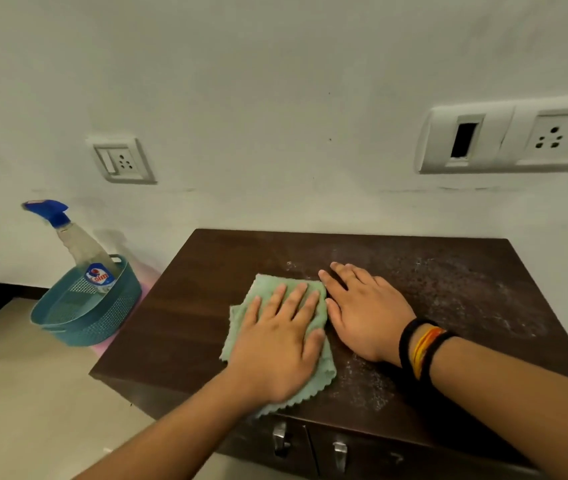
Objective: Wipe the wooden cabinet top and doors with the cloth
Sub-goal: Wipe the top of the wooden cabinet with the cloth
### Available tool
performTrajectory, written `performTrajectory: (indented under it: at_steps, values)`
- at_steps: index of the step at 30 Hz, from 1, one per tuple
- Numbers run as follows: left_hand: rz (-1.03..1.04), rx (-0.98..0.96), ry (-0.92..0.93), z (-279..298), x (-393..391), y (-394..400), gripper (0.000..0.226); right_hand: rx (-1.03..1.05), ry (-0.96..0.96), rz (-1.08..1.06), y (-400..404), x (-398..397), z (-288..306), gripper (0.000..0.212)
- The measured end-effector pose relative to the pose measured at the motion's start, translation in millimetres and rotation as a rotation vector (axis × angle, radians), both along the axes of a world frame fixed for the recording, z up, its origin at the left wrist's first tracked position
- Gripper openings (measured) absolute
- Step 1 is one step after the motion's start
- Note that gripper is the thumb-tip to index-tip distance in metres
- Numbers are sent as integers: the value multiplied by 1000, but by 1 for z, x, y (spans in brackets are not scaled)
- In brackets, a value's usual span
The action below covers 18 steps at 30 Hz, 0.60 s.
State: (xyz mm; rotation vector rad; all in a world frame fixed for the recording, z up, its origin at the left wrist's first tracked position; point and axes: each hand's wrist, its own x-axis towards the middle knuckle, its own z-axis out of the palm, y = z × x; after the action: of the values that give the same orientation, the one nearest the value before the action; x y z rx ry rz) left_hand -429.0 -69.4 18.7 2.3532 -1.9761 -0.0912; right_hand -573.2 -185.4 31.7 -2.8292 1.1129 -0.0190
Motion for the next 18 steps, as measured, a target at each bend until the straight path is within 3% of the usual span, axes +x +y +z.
performTrajectory:
  at_steps: [3, 5, 7, 10, 12, 15, 16, 18]
  values:
    - [136, 5, 34, 10, 44, -46, 62, -5, -2, 3, -3, -2, 4, 64]
    - [203, 14, -22, 5, 56, -21, 71, 1, 5, 21, -5, -6, 3, 64]
    - [82, 32, -23, 4, 24, 0, 78, -5, 1, 26, -9, -15, 1, 63]
    - [-191, 12, 39, 4, 13, -45, 67, -4, -6, -1, -12, -20, 0, 67]
    - [-87, 7, 59, 11, 57, -88, 67, -13, -3, -20, -18, -23, 0, 69]
    - [299, -17, 8, 7, 111, -74, 67, -15, 1, 1, -25, -31, -1, 67]
    - [335, -18, 13, 3, 98, -61, 64, -17, -3, 3, -27, -34, -2, 66]
    - [158, -22, -11, 2, 42, -52, 61, -13, -11, -4, -29, -36, -3, 66]
